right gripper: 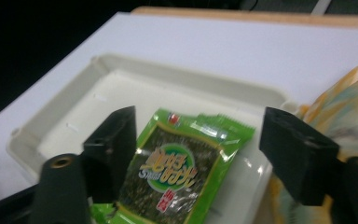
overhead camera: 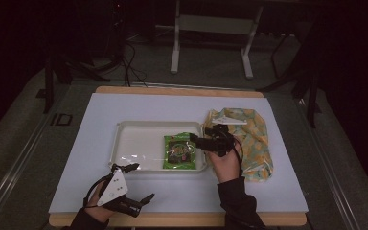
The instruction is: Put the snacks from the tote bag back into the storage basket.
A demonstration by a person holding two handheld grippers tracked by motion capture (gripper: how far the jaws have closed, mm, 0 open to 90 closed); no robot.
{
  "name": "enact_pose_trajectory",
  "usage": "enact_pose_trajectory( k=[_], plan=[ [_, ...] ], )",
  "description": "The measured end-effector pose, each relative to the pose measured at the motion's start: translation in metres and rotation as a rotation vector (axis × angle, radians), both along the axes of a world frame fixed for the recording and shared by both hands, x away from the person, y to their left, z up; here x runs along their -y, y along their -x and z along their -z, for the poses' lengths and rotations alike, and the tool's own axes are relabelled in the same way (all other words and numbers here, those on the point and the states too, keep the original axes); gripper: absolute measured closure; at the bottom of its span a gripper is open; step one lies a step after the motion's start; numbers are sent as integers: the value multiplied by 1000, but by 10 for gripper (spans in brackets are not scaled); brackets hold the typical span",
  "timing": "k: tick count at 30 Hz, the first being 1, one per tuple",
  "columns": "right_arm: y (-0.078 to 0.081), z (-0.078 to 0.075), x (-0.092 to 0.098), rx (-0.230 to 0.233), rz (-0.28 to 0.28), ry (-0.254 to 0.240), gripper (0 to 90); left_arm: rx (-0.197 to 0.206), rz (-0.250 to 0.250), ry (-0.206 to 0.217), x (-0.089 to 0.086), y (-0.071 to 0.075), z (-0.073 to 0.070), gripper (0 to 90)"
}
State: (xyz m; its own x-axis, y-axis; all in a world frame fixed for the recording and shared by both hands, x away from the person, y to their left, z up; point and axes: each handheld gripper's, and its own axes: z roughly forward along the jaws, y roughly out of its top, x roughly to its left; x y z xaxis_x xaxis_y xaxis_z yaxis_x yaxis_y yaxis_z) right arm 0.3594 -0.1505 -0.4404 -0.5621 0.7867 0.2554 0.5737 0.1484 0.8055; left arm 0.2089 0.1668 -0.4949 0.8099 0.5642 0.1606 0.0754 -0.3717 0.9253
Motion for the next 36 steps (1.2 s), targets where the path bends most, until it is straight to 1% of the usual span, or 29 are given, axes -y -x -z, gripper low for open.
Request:
enact_pose_trajectory(
  k=[1, 2, 3, 5, 6, 8, 10, 14, 18, 20, 23, 25, 26, 28, 30, 31, 33, 35, 36],
  plan=[
    [0, -2, 3, 3, -5, -9, 211, -2, 0, 1, 0, 0, 0, 5],
    [-1, -5, 6, 9, -19, -19, 200, -2, 0, 1, 0, 0, 0, 5],
    [-1, -8, 9, 12, -10, -19, 205, -2, 0, 2, 0, 0, 0, 4],
    [-3, -14, 15, 16, -14, 6, 198, -2, -1, 0, 0, 0, 0, 4],
    [-3, -16, 18, 29, -10, 20, 177, -1, -1, 1, 0, 0, 0, 4],
    [-4, -21, 24, 35, -14, 22, 157, -1, -2, 2, 0, 0, 0, 5],
    [-4, -24, 31, 50, -5, 38, 157, -2, -2, 2, 0, 0, 0, 4],
    [-6, -33, 43, 60, 17, 26, 157, -3, 0, 6, 0, 0, 0, 4],
    [-6, -39, 51, 82, 25, 67, 158, -3, -3, 6, 0, 0, 0, 5],
    [-5, -40, 58, 99, 20, 101, 158, -4, -2, 5, 0, 0, 0, 4],
    [-4, -39, 63, 110, 31, 112, 158, -5, -2, 3, 0, 0, 0, 4],
    [-1, -38, 72, 117, 41, 114, 158, -6, -3, 5, 0, 0, 0, 5],
    [0, -37, 75, 120, 42, 122, 158, -5, -3, 4, 0, 0, 0, 5],
    [1, -36, 77, 119, 44, 123, 157, -6, -4, 4, 0, 0, 0, 4],
    [4, -35, 81, 128, 51, 121, 154, -6, -5, 4, 1, -1, 0, 5],
    [8, -33, 85, 146, 63, 145, 145, -6, -4, 4, 1, -1, 1, 4],
    [9, -32, 87, 145, 65, 148, 145, -6, -6, 2, 0, -1, 1, 4],
    [11, -30, 92, 132, 64, 153, 142, -7, -5, 3, 0, -1, 1, 4],
    [14, -29, 94, 136, 71, 153, 141, -8, -5, 3, 1, -1, 1, 4]
  ],
)
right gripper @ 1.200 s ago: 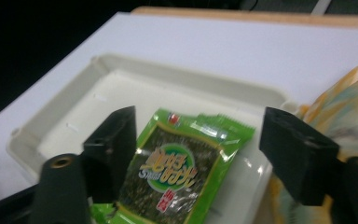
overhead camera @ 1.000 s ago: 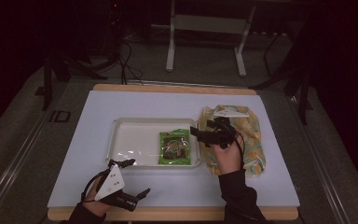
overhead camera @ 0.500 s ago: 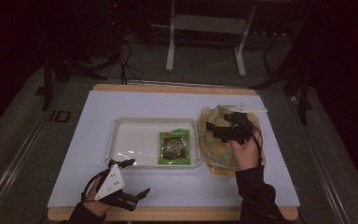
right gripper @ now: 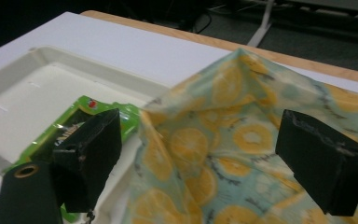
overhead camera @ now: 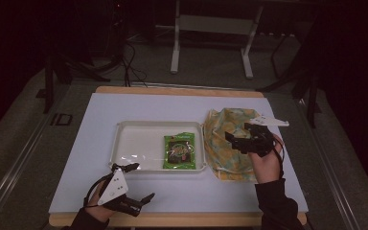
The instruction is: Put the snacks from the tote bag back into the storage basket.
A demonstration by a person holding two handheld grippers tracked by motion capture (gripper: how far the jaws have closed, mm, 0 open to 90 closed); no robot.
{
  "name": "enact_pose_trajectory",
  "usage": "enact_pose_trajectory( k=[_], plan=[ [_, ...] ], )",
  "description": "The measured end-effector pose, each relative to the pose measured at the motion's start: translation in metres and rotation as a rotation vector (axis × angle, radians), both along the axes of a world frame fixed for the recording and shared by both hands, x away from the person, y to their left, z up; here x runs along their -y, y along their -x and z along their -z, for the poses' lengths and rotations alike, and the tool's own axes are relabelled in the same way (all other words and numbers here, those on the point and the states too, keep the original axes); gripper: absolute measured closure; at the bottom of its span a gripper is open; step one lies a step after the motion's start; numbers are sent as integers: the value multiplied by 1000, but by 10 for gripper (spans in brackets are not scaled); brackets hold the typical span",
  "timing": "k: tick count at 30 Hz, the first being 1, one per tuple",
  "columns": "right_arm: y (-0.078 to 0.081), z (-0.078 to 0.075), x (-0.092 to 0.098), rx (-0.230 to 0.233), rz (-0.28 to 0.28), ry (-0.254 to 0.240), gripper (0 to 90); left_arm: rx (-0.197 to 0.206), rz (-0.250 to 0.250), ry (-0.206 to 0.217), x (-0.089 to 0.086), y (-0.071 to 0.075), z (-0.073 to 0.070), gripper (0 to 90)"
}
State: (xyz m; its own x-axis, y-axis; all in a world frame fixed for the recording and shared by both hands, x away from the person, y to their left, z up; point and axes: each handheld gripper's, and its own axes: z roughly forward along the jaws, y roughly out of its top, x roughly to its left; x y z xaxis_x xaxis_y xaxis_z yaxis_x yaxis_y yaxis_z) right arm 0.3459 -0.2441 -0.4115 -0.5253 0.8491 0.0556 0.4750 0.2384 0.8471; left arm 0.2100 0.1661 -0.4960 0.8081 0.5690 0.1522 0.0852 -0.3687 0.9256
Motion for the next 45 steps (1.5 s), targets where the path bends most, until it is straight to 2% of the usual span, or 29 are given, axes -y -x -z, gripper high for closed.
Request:
enact_pose_trajectory(
  k=[5, 13, 19, 21, 25, 31, 36, 44, 45],
  plan=[
    [9, 6, 13, 19, 16, -7, 136, 0, 2, 0, 0, 0, 0, 4],
    [19, 22, 36, 10, 41, -22, 108, -3, 3, 4, 0, 0, 0, 5],
    [23, 26, 43, 17, 63, -19, 108, -4, 3, 5, 1, 0, 0, 5],
    [25, 27, 45, 25, 66, -25, 107, -5, 4, 4, 1, 0, 0, 5],
    [28, 29, 49, 50, 83, 1, 108, -4, 5, 5, 0, 0, 0, 5],
    [34, 33, 55, 83, 105, 11, 108, -4, 6, 3, 0, 0, 0, 4],
    [39, 33, 62, 120, 146, 21, 108, -5, 5, 4, 0, 0, 0, 4],
    [44, 34, 67, 142, 161, 22, 108, -4, 4, 2, 0, 0, 0, 5],
    [47, 33, 68, 156, 166, 5, 108, -4, 4, 2, 0, 0, 0, 5]
  ],
)
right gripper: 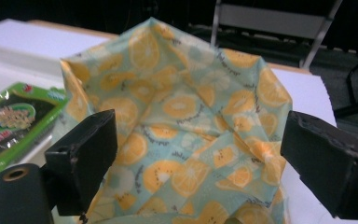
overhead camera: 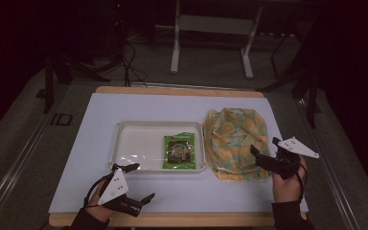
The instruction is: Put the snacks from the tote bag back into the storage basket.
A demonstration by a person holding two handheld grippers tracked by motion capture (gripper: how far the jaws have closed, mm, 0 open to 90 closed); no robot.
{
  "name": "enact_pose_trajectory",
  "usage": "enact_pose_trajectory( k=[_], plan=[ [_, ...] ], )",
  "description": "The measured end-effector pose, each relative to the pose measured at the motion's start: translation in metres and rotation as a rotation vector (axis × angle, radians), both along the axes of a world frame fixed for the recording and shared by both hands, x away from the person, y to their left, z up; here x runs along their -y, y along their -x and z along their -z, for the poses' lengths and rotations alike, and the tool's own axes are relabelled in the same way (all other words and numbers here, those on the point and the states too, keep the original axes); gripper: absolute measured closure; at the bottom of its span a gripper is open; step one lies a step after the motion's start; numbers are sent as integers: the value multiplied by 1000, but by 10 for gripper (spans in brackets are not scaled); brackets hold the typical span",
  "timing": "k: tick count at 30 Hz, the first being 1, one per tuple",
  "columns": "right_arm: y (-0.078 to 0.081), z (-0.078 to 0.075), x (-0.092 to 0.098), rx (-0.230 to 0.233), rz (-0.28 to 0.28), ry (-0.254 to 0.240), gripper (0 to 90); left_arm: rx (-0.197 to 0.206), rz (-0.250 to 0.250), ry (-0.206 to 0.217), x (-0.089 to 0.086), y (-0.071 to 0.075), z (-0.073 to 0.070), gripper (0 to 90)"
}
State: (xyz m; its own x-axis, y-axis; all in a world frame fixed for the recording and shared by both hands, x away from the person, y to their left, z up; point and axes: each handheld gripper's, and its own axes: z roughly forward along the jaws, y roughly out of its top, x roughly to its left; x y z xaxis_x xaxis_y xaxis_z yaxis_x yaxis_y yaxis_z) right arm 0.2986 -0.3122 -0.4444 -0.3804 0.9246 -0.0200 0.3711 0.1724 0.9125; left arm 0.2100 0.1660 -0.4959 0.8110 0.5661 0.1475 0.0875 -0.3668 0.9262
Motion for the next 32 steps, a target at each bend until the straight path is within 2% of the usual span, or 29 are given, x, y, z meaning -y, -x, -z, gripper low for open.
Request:
enact_pose_trajectory(
  k=[8, 14, 16, 18, 29, 32],
  plan=[
    [10, 2, 4, 47, 18, -6, 107, 0, 1, -2, 0, 0, 0, 4],
    [12, 8, 5, 29, 20, -2, 107, 1, 4, -4, 0, 1, 0, 4],
    [13, 9, 5, 33, 24, 3, 107, 1, 4, -3, -1, 1, 0, 5],
    [14, 9, 6, 43, 8, -12, 107, 1, 5, -3, 0, 0, 0, 4],
    [11, 11, 3, 67, -7, 39, 107, 0, 8, -2, 0, 0, 0, 5],
    [9, 12, 3, 54, -16, 41, 107, 1, 8, -2, 0, 0, 0, 4]
  ],
)
